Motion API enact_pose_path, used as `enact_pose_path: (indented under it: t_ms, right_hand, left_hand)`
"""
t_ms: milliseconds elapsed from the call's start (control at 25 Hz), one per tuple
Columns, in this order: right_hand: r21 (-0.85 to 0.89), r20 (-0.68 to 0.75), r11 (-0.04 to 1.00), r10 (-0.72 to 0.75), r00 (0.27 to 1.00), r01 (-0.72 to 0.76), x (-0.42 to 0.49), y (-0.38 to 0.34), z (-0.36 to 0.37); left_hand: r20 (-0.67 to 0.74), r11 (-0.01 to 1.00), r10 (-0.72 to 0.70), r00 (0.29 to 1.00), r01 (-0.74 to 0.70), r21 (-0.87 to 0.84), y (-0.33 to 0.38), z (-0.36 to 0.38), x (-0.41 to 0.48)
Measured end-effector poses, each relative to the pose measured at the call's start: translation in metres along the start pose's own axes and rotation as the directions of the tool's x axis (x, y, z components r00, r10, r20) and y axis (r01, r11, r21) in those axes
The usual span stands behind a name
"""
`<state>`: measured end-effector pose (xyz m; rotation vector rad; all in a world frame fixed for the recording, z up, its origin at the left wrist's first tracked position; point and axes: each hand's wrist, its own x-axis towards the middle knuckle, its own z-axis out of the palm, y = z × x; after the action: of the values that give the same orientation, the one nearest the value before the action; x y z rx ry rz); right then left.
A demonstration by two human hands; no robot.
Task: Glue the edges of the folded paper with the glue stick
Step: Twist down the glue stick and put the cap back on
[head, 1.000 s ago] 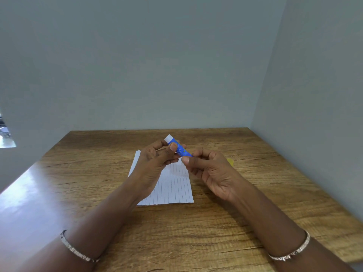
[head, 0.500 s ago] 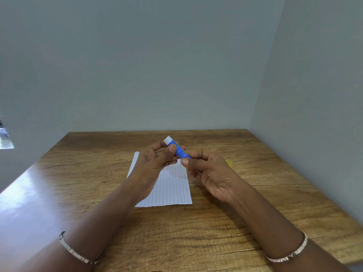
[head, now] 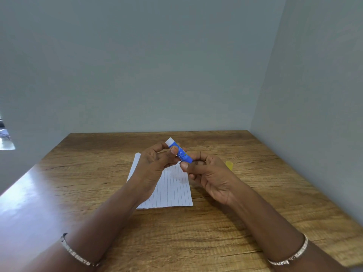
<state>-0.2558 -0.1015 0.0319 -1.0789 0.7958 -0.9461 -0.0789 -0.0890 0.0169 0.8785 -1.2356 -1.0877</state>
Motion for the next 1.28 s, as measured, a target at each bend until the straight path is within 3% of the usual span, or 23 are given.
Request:
enact_pose_path:
  t_ms: [320,600,840,1080,1280]
  right_hand:
    - [0.119,0.061,0.985,0.116,0.991,-0.123,-0.0028,-0.0061,0.0059]
    - [0.102,0.006,0.994,-0.032,0.999,0.031,0.0002,-0.0009,-0.0005]
    - [0.125,0.045,0.985,0.11,0.993,-0.115,-0.0006,-0.0022,0.0049]
    - [0.122,0.023,0.992,-0.02,1.0,0.017,0.0036,0.0018,-0.0034]
    - [0.226,0.019,0.969,0.099,0.995,-0.101,0.0017,-0.0014,0.0003]
  left_hand:
    - [-0.016,1.0,-0.02,1.0,0.02,-0.021,0.0016,-0.0059,0.0012]
    - [-0.004,1.0,-0.016,1.0,0.016,0.012,0.003,-0.0026,0.0003]
    - [-0.014,1.0,-0.015,1.0,0.015,-0.002,0.0029,-0.0059,0.001]
    - [-0.013,0.999,-0.003,1.0,0.004,0.042,0.0008,-0.0026,-0.0001]
    - [-0.022,1.0,-0.016,1.0,0.016,0.009,0.0026,-0.0039,0.0]
